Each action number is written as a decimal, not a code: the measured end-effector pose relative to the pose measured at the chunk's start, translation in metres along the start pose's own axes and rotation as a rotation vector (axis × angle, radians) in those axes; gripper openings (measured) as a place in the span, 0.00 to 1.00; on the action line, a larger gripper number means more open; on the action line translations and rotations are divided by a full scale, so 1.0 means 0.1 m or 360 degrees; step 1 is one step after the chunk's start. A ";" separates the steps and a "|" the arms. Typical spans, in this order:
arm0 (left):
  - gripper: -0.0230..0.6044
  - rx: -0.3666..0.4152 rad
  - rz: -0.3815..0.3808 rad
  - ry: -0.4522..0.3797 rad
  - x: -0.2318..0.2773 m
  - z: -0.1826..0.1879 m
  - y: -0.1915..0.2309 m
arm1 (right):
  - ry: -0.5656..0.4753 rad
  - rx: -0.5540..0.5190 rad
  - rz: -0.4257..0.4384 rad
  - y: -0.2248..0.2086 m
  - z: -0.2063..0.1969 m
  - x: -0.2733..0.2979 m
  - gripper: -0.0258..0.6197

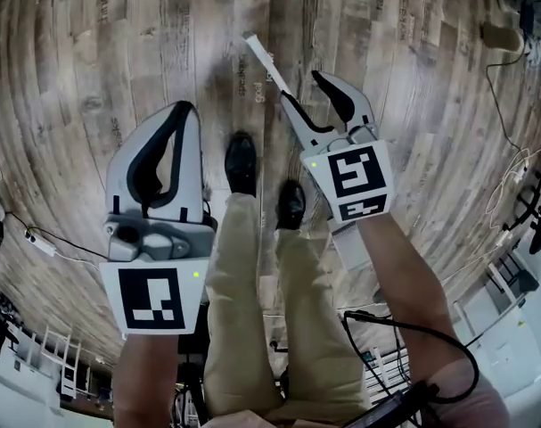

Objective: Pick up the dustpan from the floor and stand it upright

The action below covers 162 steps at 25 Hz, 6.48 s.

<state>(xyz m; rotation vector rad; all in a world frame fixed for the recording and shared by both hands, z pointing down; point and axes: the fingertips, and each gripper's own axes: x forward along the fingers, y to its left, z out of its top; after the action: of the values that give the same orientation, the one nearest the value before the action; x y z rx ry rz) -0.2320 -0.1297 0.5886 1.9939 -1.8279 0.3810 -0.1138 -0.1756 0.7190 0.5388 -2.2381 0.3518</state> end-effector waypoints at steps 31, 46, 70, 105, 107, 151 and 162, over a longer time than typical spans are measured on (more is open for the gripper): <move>0.06 0.0029 -0.0071 0.0035 0.47 -0.82 0.18 | 0.0391 -0.0076 0.0011 0.01 -1.36 1.44 0.32; 0.06 0.0057 -0.0066 0.0052 0.48 -0.93 0.22 | 0.0544 -0.0140 -0.0006 -0.08 -1.78 1.80 0.23; 0.06 0.0091 -0.0049 0.0035 0.27 -0.90 0.10 | 0.0568 -0.0100 -0.0014 -0.09 -1.80 1.82 0.14; 0.06 0.0400 -0.0289 -0.0313 -1.64 2.41 -1.77 | 0.0219 0.0091 -0.0464 -0.77 -0.25 -2.58 0.13; 0.06 0.0429 -0.0319 -0.0316 -1.74 2.48 -1.89 | 0.0180 0.0126 -0.0493 -0.77 -0.26 -2.76 0.13; 0.06 0.0786 -0.0706 -0.0467 -4.50 2.00 -4.38 | -0.0370 0.0337 -0.0717 0.59 -1.88 -5.79 0.16; 0.06 0.0677 -0.0668 -0.0530 -4.91 2.01 -4.63 | -0.0335 0.0468 -0.0678 0.79 -2.29 -6.00 0.34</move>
<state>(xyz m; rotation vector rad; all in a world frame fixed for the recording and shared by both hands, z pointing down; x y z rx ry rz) 0.1619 0.2354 0.1336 2.8069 -1.5275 0.3430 0.3523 0.1468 0.4077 1.2340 -2.2042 0.4175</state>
